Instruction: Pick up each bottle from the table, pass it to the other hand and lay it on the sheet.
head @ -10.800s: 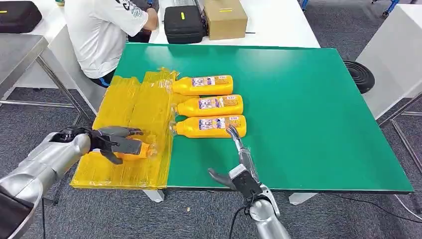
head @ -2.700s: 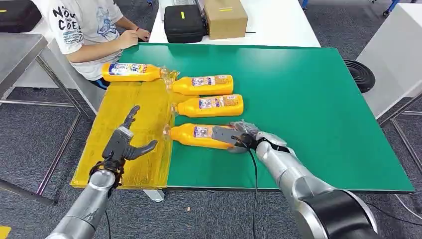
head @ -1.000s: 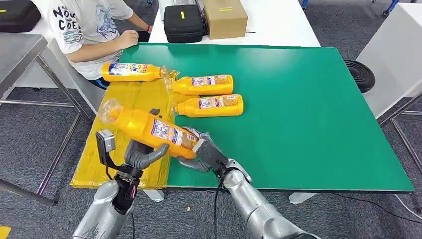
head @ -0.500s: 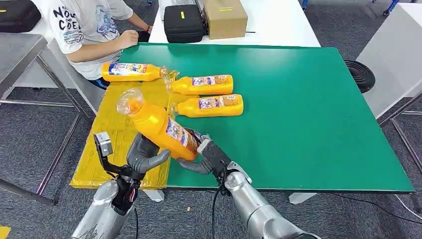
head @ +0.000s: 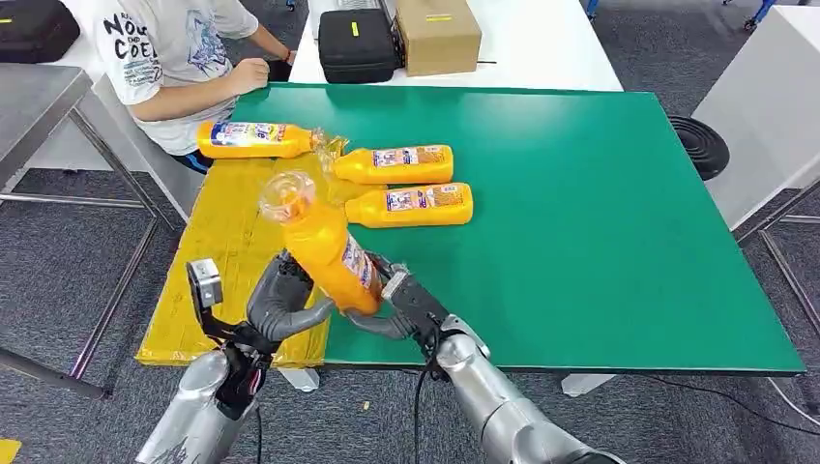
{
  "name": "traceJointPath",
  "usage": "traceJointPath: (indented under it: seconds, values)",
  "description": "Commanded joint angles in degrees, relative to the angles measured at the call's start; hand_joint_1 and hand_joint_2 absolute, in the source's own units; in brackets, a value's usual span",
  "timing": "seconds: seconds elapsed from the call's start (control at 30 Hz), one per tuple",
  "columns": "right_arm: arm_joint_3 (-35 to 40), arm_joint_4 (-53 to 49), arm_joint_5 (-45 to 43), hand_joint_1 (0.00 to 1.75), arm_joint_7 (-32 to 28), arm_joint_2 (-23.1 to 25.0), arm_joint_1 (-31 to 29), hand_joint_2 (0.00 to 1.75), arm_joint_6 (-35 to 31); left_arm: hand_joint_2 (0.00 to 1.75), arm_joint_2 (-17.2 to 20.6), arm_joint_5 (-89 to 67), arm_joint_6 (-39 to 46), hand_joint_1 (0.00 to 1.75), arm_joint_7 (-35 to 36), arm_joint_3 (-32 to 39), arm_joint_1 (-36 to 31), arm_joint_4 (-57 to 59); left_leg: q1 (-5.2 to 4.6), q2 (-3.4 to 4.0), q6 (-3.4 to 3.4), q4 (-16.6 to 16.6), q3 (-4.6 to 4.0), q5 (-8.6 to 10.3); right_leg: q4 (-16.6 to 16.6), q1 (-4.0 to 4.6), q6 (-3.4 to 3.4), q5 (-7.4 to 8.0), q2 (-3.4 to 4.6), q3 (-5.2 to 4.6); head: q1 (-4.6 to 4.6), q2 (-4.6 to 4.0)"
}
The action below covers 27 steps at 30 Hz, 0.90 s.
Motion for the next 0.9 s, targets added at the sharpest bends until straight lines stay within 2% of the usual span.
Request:
traceJointPath:
  seconds: [0.03, 0.4, 0.53, 0.57, 0.6, 0.9]
  values:
    - [5.9, 6.6, 2.5, 1.75, 0.9, 0.6, -3.7, 1.75, -0.8, 1.75, 1.8, -6.0, 0.2, 0.0, 0.8, -6.7, -3.3, 4.5, -0.01, 0.04, -0.01, 0.0, 0.22, -0.1, 0.0, 0.02, -0.11, -0.1, -0.02, 0.2, 0.0, 0.0]
    - [6.4, 6.8, 2.9, 1.75, 1.1, 0.6, -3.7, 1.75, -0.8, 1.75, 1.2, -6.4, 1.4, 0.0, 1.4, -6.8, -4.5, 6.4, 0.01, -0.01, 0.0, 0.0, 0.25, -0.11, 0.0, 0.04, -0.13, -0.13, -0.08, 0.27, 0.0, 0.0]
    - [7.9, 7.1, 4.3, 1.75, 1.9, 0.8, -3.6, 1.75, -0.8, 1.75, 0.3, -4.9, 3.7, 0.0, 4.0, -5.9, -5.9, 8.9, -0.01, 0.0, 0.0, 0.0, 0.18, -0.07, 0.0, 0.01, -0.1, -0.08, -0.05, 0.18, 0.0, 0.0]
    - [8.3, 7.2, 4.8, 1.75, 2.1, 0.9, -3.5, 1.75, -1.0, 1.75, 0.1, -4.7, 4.6, 0.0, 4.6, -5.8, -6.5, 9.9, -0.01, 0.01, -0.01, 0.0, 0.39, -0.17, 0.0, 0.03, -0.17, -0.19, -0.08, 0.39, 0.0, 0.0]
    - [8.6, 7.2, 5.0, 1.75, 2.3, 0.9, -3.5, 1.75, -1.1, 1.75, 0.0, -4.5, 5.4, 0.0, 4.8, -5.9, -6.9, 10.5, 0.0, -0.01, 0.0, 0.0, 0.18, -0.07, 0.0, 0.02, -0.1, -0.08, -0.06, 0.19, 0.0, 0.0]
    - [9.0, 7.7, 5.2, 1.75, 2.8, 0.8, -3.4, 1.75, -0.9, 1.75, -0.2, -3.4, 8.8, 0.0, 5.4, -6.8, -7.9, 12.5, 0.01, -0.04, 0.0, 0.0, 0.27, -0.11, 0.0, 0.04, -0.12, -0.14, -0.12, 0.3, 0.02, 0.0]
